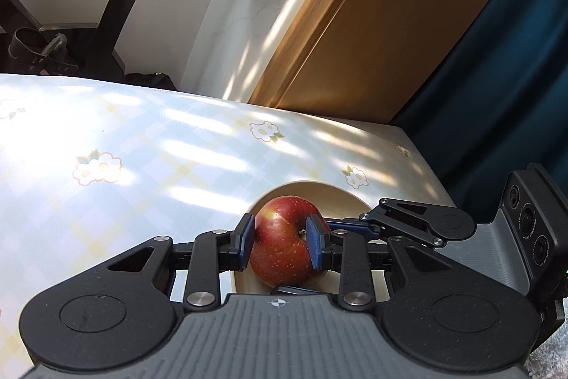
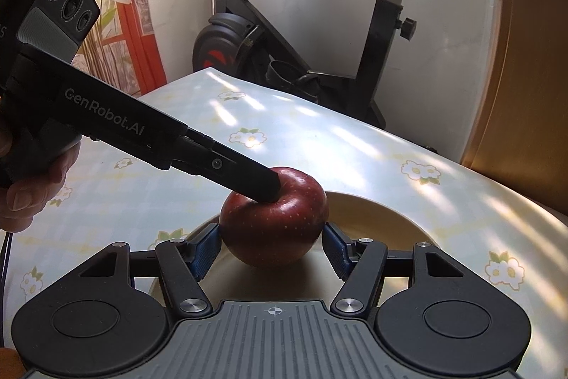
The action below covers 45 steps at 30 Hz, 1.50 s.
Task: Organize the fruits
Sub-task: 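Carry the red apple onto the cream plate and open the left gripper, then withdraw the left tool and move it to an orange by the plate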
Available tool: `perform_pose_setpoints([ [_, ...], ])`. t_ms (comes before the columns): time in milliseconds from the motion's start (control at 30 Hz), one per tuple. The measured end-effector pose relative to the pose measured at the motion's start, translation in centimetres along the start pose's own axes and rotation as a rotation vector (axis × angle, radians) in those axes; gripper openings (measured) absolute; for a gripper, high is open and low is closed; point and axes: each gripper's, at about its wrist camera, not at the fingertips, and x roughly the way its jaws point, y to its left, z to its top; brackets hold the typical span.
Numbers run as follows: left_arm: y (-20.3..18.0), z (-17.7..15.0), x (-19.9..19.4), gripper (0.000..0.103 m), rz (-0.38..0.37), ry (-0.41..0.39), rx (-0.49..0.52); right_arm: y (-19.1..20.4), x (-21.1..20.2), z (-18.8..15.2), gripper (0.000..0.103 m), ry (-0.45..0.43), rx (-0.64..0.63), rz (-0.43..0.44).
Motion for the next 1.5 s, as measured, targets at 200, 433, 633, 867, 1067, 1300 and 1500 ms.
perform_pose_setpoints([
  [200, 0.2, -0.2, -0.1, 0.033, 0.016, -0.011, 0.001, -0.1, 0.4, -0.2, 0.059, 0.000, -0.002, 0.002],
  [433, 0.3, -0.3, 0.0, 0.034, 0.029, -0.017, -0.002, -0.1, 0.5, -0.1, 0.060, 0.004, -0.005, -0.003],
  [633, 0.1, -0.2, 0.1, 0.036, 0.041, -0.007, -0.019, 0.1, 0.1, -0.2, 0.064, 0.018, -0.005, -0.028],
  [867, -1.0, -0.6, -2.4, 0.037, 0.084, -0.076, 0.000, 0.3, -2.4, -1.1, 0.064, -0.020, 0.031, -0.046],
  [1067, -2.1, -1.8, -5.1, 0.037, 0.237, -0.088, 0.046, 0.5, -5.4, -1.9, 0.063, -0.068, 0.086, -0.080],
  [1300, -2.5, -4.3, -8.1, 0.042, 0.439, -0.103, 0.064, 0.7, -8.4, -4.3, 0.063, -0.124, 0.185, -0.163],
  [1500, -3.3, -6.1, -10.7, 0.042, 0.442, -0.121, 0.041, 1.6, -10.3, -6.5, 0.063, -0.137, 0.281, -0.192],
])
